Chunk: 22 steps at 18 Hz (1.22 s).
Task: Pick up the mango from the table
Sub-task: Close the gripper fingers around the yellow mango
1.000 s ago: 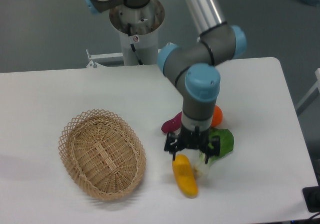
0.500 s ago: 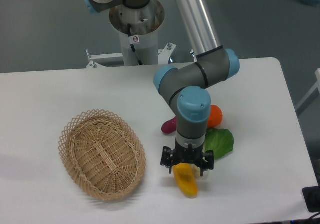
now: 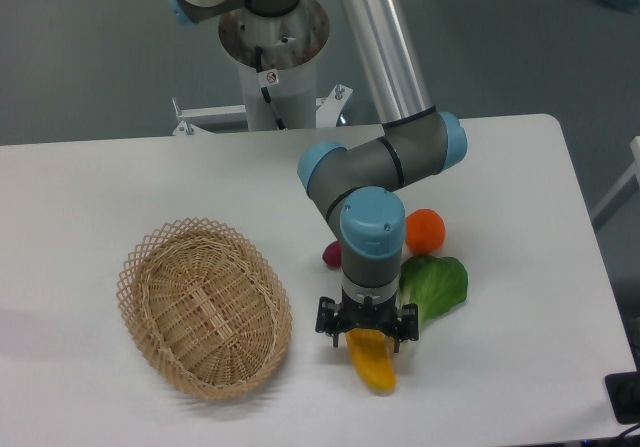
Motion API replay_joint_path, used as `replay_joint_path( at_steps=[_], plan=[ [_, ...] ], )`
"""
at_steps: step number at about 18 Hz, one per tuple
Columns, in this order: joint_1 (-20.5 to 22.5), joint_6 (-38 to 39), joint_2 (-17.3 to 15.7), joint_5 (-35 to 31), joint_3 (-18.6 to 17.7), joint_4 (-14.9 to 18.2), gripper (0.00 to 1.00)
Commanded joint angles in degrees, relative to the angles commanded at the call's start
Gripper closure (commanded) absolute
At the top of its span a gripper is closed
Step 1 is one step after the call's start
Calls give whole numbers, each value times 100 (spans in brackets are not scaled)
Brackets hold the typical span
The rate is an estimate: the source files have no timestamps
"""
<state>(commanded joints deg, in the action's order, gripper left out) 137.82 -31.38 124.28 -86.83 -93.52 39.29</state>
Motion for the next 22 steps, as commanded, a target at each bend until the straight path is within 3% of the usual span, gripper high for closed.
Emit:
replay_joint_path(
  at_steps=[6,10,13,22],
  plan=[
    [-9,0,53,-35,0,-26,0],
    [-9,17,35,-35,18,-26,15],
    [-9,88,26,-35,9,-26,33],
    [-9,70,-44,-35,17,-26,41]
  ],
)
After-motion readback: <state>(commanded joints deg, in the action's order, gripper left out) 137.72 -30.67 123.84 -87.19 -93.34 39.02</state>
